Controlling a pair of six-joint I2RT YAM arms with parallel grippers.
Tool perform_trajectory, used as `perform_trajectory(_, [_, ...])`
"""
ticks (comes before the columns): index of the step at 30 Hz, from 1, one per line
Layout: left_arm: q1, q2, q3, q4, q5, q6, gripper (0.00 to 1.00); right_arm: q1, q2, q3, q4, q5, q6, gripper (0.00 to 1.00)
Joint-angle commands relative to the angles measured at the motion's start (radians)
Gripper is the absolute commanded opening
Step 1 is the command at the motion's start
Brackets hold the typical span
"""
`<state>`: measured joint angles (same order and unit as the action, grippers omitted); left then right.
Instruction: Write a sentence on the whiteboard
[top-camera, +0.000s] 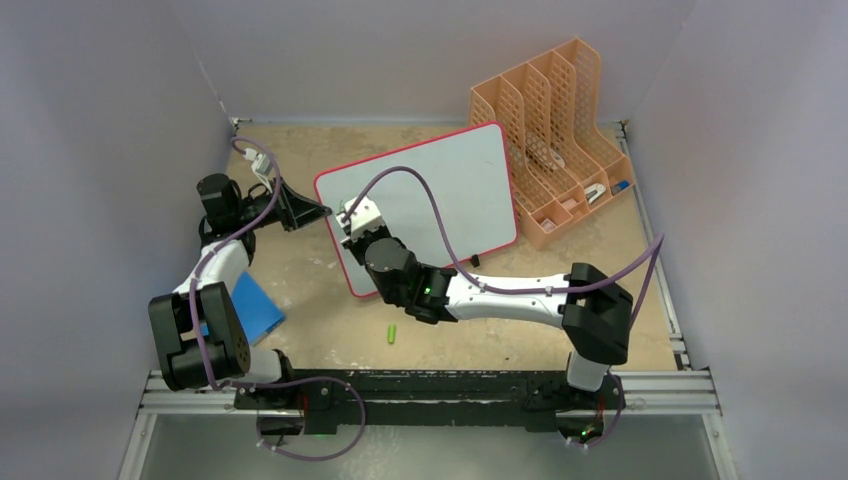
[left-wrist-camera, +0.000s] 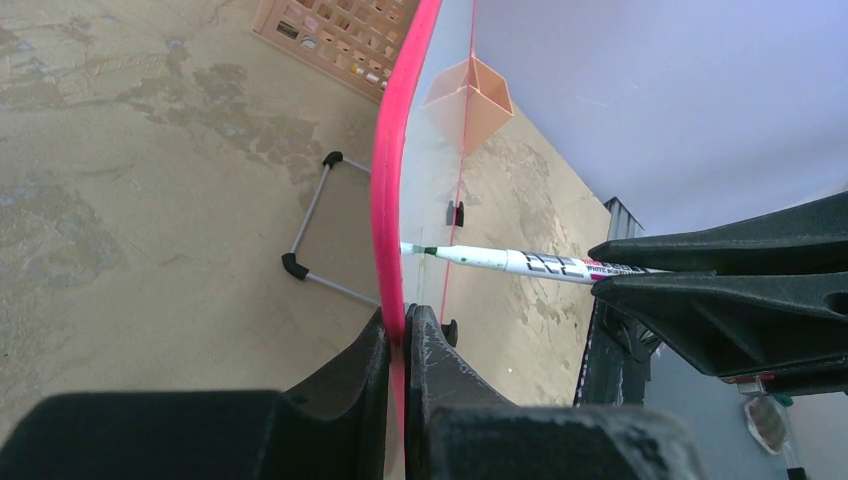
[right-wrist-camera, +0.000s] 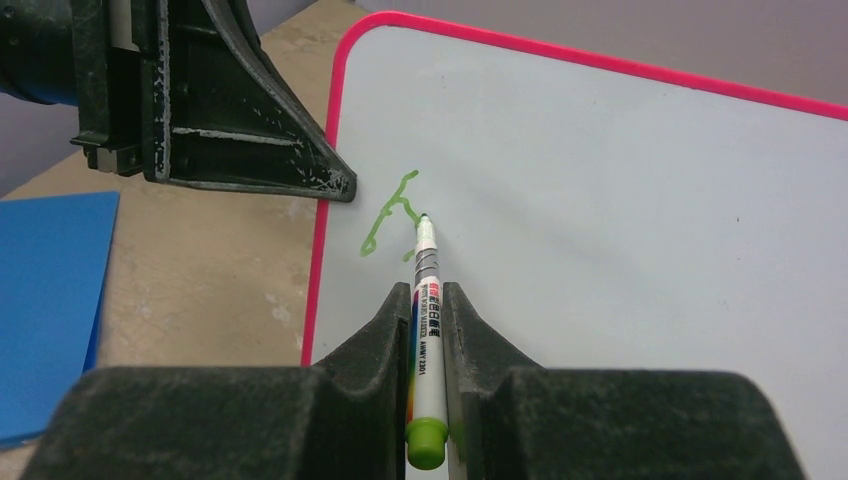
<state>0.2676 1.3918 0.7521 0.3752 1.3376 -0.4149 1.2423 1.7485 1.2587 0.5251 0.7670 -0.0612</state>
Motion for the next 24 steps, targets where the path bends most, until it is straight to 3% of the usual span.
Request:
perform_trajectory(1, [-0.015,-0.02,0.009,0.008,0.026,0.034,0.0,-0.01,0.004,0.044,0.05,0.02,-0.018,0.0])
perform_trajectory(24, [-0.015,-0.022,0.009,0.007,0.024,0.035,0.0,-0.032,-0.03,-0.001,0.031,0.073,0.013,0.0])
